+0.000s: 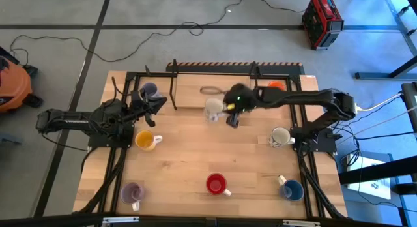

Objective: Place coffee mugs
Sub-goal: Put the top blue patterned mug on the shelf

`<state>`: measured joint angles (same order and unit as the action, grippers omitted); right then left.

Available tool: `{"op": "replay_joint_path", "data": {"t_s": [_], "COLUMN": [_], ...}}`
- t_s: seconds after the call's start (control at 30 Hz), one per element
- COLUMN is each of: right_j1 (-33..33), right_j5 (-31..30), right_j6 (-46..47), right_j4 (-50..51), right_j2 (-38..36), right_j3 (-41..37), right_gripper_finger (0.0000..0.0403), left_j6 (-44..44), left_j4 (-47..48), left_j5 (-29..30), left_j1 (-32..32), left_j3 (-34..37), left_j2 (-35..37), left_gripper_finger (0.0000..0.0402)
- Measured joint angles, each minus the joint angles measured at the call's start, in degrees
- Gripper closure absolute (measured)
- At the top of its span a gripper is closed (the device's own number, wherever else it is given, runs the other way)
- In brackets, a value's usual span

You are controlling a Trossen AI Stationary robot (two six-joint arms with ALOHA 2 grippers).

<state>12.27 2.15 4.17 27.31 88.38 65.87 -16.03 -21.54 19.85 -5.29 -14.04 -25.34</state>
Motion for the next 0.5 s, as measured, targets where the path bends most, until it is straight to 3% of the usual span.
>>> {"op": "replay_joint_path", "data": {"t_s": [0.2,0.5], "right_j1": [-4.6,-5.1], "right_j5": [-1.4,-3.6], "right_j6": [0.4,1.9], "right_j4": [-0.2,-1.2], "right_j2": [5.1,10.4], "right_j3": [0.0,-0.1], "right_gripper_finger": [0.0359,0.0359], "left_j6": [0.0,0.0], "left_j4": [-0.1,0.0], "left_j5": [-0.1,-1.5], "left_j1": [0.0,0.0], "left_j3": [0.0,0.0], "left_j2": [-1.9,-2.8], "left_gripper_finger": [0.0386,0.0386]}}
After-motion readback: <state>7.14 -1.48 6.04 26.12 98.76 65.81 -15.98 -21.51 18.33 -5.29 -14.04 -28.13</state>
